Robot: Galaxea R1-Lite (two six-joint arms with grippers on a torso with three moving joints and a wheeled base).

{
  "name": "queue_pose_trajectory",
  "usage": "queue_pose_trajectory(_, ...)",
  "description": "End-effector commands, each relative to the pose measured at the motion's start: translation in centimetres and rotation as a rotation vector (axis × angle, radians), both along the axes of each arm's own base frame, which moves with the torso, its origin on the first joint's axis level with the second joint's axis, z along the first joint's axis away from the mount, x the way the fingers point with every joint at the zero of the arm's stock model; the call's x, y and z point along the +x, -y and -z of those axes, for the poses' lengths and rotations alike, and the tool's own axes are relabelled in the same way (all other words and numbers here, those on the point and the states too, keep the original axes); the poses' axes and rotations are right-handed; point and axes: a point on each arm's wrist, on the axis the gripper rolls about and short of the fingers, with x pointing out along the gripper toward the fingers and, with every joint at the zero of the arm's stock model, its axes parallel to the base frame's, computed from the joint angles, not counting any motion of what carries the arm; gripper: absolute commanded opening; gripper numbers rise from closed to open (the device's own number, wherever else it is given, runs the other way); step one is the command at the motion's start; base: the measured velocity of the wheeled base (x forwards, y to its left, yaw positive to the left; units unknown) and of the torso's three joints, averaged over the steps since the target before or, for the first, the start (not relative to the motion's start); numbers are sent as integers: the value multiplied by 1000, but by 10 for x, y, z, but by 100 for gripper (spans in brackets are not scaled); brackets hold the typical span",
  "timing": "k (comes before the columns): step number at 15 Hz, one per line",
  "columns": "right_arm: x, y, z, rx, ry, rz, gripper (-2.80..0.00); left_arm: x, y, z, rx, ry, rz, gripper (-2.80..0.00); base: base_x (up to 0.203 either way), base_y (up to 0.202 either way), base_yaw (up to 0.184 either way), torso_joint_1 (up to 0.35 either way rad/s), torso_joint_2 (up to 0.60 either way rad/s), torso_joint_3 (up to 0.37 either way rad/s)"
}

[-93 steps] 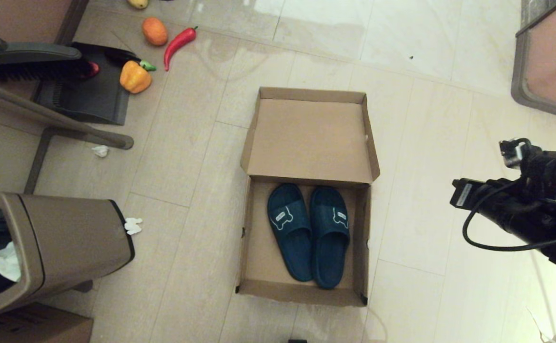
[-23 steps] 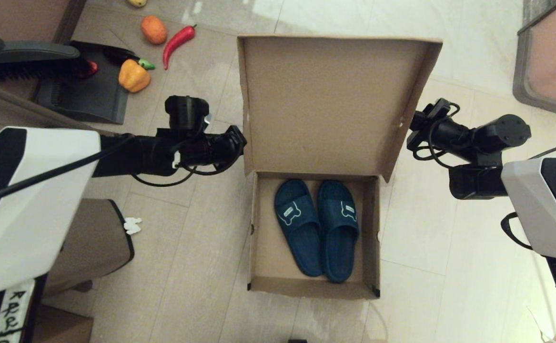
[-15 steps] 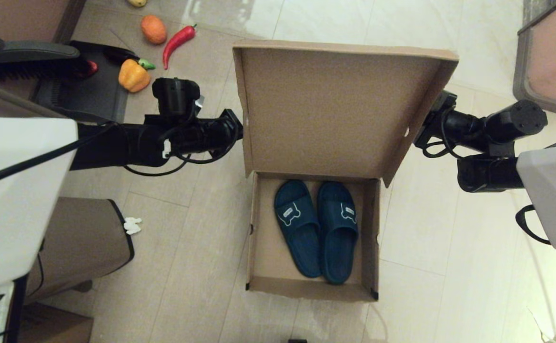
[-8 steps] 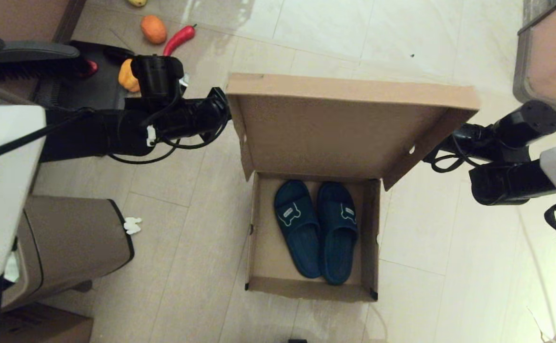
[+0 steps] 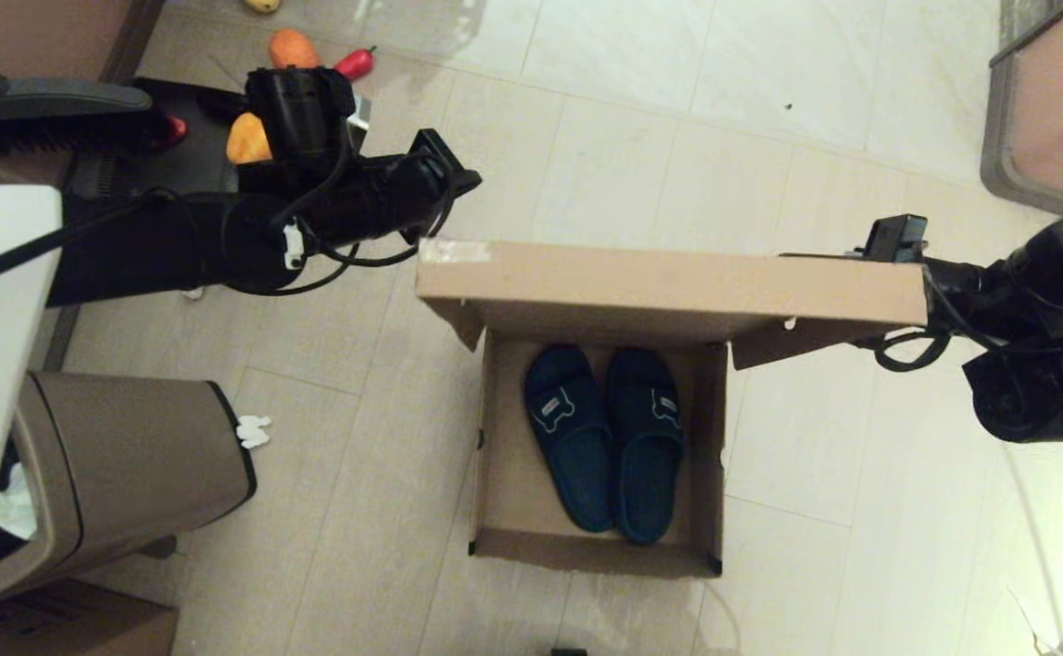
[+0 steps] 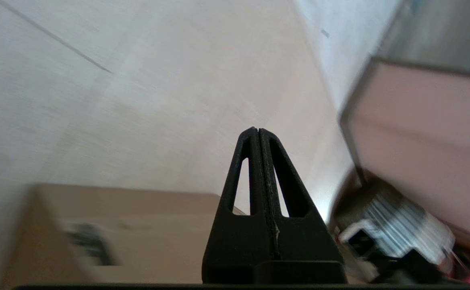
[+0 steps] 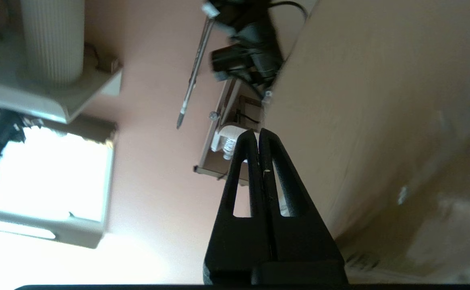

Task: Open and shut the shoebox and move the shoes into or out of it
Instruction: Close the shoe box

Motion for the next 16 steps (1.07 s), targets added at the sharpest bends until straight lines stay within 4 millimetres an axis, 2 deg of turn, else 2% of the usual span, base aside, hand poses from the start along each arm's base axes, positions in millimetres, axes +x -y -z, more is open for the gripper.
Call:
queue_pose_trajectory(1,-24,-1,-3,-2,-23,-6,-280,-11,12,-7,-10,12,36,-280,0,0,0,0,0,0)
queue_pose_trajectory(3,-46,-2,6,-13,-37,1,-280,-24,28,-12,-13,15,66,-280,0,0,0,0,0,0)
queue_pose_trajectory(5,-69,-3,18,-39,-6,17,-280,-39,36,-7,4,-26,54,-280,0,0,0,0,0,0)
queue_pose_trajectory(7,-93,-4,26,-87,110,42,-280,-61,35,6,42,-96,61,-280,0,0,0,0,0,0)
queue_pose_trajectory(8,-108,-5,24,-105,173,53,-280,-77,31,14,65,-136,68,-280,0,0,0,0,0,0)
queue_pose_trajectory(10,-132,-6,15,-116,244,62,-280,-111,14,22,99,-187,65,-280,0,0,0,0,0,0)
queue_pose_trajectory(12,-161,-7,1,-120,319,67,-280,-143,-9,36,150,-229,-24,-280,0,0,0,0,0,0)
queue_pose_trajectory(14,-194,-8,-8,-122,382,68,-280,-170,-39,59,241,-255,-156,-280,0,0,0,0,0,0)
queue_pose_trajectory(16,-227,-10,-12,-112,402,61,-280,-207,-76,64,269,-199,-255,-280,0,0,0,0,0,0)
